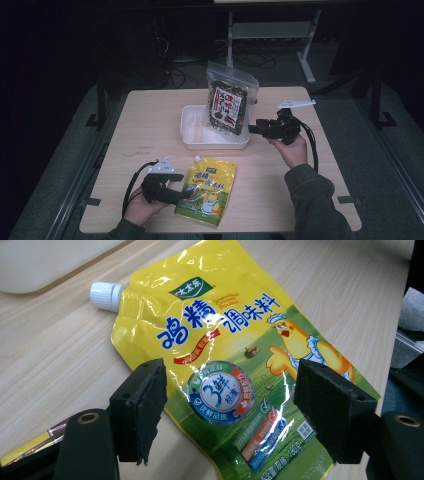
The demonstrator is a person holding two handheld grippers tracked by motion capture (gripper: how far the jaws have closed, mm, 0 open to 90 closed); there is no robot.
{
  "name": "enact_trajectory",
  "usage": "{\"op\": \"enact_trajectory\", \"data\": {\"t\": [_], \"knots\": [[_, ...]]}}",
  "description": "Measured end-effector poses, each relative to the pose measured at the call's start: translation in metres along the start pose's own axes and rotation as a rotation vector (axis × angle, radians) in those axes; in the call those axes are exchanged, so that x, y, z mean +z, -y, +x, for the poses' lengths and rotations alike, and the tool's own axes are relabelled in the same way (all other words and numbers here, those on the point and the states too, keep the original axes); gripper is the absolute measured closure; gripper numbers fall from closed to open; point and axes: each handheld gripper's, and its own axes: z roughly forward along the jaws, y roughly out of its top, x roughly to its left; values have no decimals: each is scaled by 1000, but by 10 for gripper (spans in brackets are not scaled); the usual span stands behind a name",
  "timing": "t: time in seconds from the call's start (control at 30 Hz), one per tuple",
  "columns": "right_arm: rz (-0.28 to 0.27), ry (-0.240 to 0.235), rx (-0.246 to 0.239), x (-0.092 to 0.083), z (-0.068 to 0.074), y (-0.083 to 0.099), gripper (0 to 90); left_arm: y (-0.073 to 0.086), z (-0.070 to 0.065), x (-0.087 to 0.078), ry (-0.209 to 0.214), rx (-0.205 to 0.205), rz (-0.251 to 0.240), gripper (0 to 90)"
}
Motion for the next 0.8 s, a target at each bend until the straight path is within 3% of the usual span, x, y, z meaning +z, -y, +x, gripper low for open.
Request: {"op": "enact_trajectory", "data": {"t": [0.23,0.3,0.43,0.8], "knots": [[52,-26,-2,4,11,12,410,2,1,-1,-1,-7,5,328],[102,-41,2,9,18,20,396,2,1,0,-2,-8,6,337],[149,-40,-11,14,27,28,361,2,0,-1,-10,-4,5,332],[197,-66,-24,24,43,38,351,-1,-2,0,-19,0,4,316]]}}
